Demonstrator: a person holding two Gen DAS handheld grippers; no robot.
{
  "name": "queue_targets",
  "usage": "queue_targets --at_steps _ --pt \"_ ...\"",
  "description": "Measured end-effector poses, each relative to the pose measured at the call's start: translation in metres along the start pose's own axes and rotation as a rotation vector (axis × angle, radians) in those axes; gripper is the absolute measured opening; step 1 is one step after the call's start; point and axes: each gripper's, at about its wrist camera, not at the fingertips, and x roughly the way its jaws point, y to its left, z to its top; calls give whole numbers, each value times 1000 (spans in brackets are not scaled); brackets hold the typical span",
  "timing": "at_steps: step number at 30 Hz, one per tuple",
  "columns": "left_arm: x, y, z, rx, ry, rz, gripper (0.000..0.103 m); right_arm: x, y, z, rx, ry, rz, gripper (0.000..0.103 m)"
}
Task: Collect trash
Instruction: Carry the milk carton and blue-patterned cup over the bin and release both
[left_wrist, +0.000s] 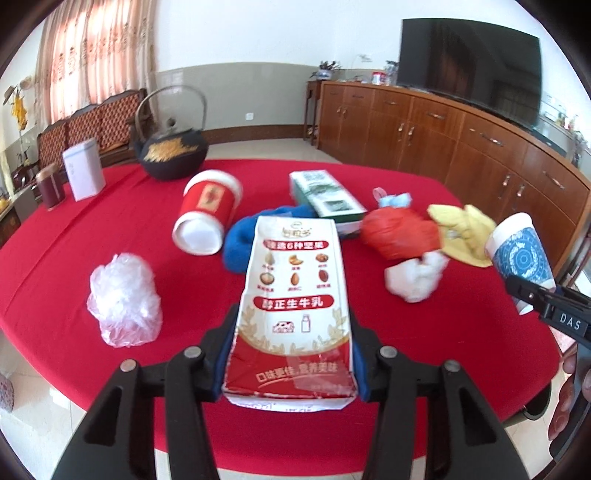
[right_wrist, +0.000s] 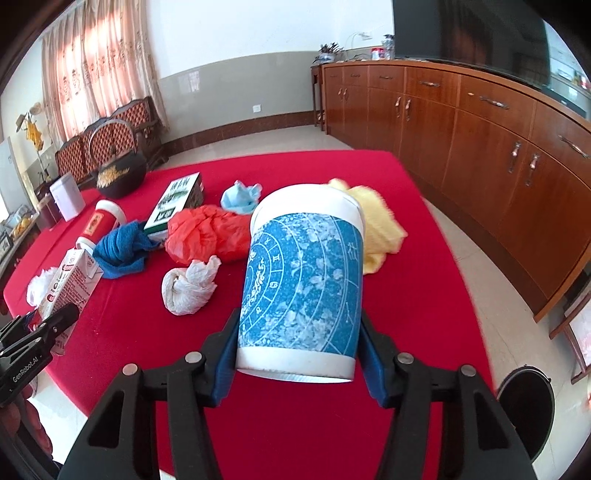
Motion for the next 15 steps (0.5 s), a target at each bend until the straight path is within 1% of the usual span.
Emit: queue_targets --at_steps 6,15 --pt "-22 -34 5 47 -34 -57 52 -40 -29 -4 25 -46 -31 59" --pt "-45 -91 10 126 -67 -145 52 -99 -83 -14 80 -99 -105 59"
